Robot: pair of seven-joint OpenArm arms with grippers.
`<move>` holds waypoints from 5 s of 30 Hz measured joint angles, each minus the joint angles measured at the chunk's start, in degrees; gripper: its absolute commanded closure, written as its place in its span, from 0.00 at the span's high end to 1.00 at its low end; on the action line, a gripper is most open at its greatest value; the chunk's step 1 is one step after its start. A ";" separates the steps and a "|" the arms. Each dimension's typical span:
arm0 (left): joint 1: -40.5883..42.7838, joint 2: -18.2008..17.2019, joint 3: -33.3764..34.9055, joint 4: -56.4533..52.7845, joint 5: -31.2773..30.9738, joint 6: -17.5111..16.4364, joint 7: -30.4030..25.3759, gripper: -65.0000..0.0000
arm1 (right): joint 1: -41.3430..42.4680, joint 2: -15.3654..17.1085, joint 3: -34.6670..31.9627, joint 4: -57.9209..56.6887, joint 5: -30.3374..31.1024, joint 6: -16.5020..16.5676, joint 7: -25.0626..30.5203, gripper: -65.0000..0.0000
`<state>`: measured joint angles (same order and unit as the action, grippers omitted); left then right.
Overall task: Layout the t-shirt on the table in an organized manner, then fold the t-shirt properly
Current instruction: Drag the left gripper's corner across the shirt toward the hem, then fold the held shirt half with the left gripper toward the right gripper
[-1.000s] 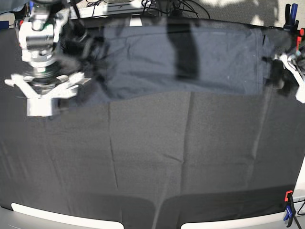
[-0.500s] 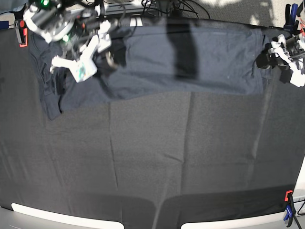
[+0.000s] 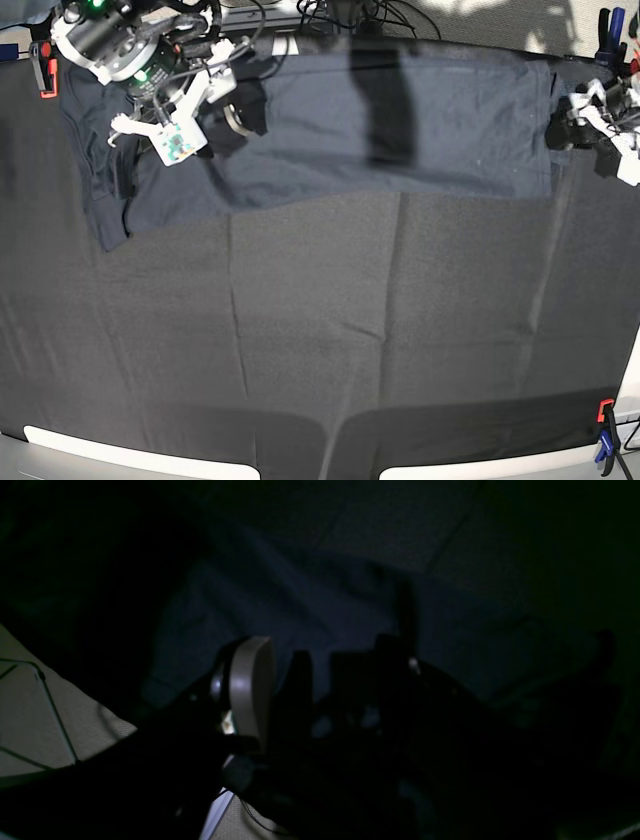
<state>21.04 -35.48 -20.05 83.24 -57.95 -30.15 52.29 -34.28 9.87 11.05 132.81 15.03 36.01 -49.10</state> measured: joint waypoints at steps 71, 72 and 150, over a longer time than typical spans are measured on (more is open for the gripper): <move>-3.85 6.05 -0.26 -12.87 -20.04 -9.53 10.67 0.00 | 0.00 -0.02 0.00 0.00 0.00 0.00 -0.92 0.48; -3.74 6.05 -0.26 -12.87 -20.09 -9.51 9.44 0.00 | 0.00 -0.02 0.00 0.00 0.00 0.00 -0.92 0.48; -13.70 21.05 18.99 18.38 15.82 -4.59 10.69 0.00 | 5.73 -0.02 0.00 1.07 4.35 -0.46 0.15 0.48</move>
<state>7.33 -14.44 -1.06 101.62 -42.13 -34.74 62.98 -28.56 9.85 11.05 133.88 19.38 35.55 -48.95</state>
